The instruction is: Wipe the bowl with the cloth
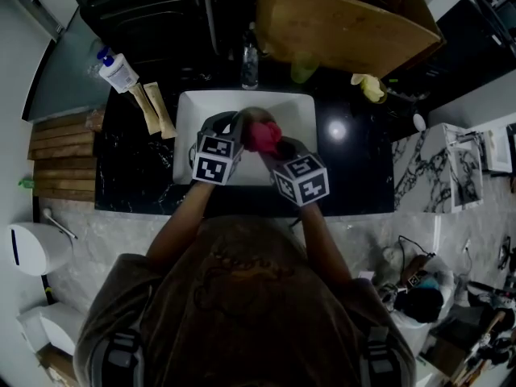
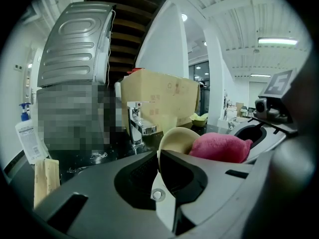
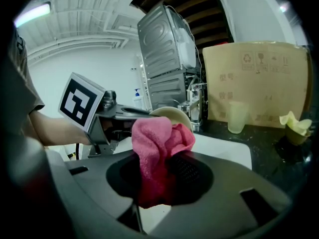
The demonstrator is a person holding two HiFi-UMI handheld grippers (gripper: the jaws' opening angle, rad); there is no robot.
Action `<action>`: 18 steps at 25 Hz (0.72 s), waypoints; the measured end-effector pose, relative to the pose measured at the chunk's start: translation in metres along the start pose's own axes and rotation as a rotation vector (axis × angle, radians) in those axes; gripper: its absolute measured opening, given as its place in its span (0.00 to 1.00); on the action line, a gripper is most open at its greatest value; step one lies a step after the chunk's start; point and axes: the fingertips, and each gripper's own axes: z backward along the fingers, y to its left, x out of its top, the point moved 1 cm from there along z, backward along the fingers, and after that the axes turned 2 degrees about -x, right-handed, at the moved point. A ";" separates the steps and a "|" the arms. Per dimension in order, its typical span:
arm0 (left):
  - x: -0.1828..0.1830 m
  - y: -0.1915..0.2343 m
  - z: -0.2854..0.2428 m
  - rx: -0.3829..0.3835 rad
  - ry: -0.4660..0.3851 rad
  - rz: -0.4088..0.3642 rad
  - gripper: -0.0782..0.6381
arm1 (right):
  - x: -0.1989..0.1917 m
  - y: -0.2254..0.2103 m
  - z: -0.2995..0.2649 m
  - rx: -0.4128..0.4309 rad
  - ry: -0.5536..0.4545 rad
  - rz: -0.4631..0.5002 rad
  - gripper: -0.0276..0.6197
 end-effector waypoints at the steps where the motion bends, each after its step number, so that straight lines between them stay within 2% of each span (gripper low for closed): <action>1: -0.002 0.002 0.000 0.002 0.003 0.004 0.15 | 0.000 -0.002 0.001 -0.001 -0.003 -0.004 0.23; 13: -0.010 0.014 0.001 0.014 0.020 0.033 0.15 | -0.004 -0.020 0.012 -0.026 -0.024 -0.036 0.23; 18: -0.014 0.026 0.004 0.040 0.017 0.043 0.14 | -0.001 -0.036 0.027 -0.047 -0.075 -0.074 0.23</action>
